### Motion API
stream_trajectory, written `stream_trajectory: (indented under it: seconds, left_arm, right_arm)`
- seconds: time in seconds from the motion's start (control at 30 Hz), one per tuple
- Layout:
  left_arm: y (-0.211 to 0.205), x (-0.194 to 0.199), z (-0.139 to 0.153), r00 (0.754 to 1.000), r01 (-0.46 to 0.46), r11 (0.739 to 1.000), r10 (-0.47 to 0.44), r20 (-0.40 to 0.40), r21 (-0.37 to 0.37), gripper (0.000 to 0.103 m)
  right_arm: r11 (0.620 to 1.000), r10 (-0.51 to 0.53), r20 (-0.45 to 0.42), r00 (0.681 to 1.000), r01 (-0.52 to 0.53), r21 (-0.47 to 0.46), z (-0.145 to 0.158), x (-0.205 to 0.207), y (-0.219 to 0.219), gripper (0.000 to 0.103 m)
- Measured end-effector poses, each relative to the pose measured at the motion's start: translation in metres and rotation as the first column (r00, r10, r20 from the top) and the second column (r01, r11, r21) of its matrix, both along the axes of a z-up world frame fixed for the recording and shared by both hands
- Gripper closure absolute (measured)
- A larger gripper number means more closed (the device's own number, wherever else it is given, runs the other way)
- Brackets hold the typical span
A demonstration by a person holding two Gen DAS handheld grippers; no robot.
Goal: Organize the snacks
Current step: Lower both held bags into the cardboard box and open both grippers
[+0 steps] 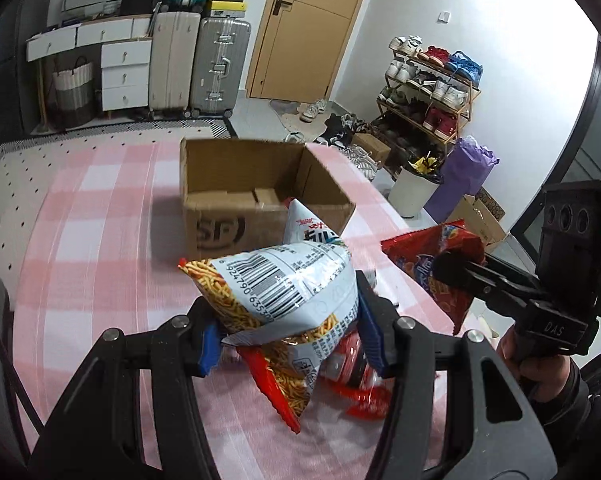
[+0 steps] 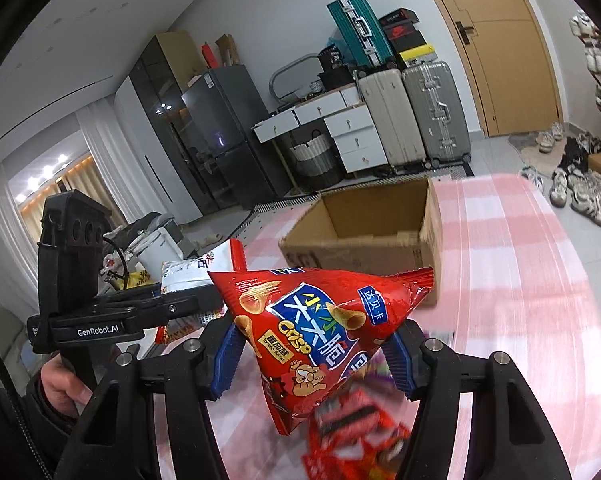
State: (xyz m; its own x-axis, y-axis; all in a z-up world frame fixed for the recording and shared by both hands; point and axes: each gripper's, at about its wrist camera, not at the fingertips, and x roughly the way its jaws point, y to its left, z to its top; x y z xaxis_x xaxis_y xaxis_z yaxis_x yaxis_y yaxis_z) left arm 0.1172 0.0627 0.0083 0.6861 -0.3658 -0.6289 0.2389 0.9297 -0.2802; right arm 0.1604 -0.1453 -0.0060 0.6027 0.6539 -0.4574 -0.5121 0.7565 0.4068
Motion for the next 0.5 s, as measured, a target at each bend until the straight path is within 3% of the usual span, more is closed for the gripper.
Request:
stream_trajectory:
  seconds: [0.23,0.33,0.5]
  left_arm:
    - [0.002,0.044,0.036,1.0,0.007,1.0,-0.007,0.023,0.023,0.05]
    - [0.005,0.068,0.045,0.998,-0.05,0.996,0.048,0.029,0.075,0.05]
    - [0.018,0.105,0.053,0.998,-0.068,0.996,0.068,0.001,0.052,0.05]
  right_arm:
    - [1.0,0.014,0.024,1.0,-0.014,-0.006,0.029,0.039,0.01,0.041]
    - [1.0,0.02,0.04,0.999,-0.019,-0.015,0.041,0.056,0.015,0.041]
    - [0.999,0.018,0.026,0.999,-0.017,-0.033,0.053,0.087,0.026,0.041]
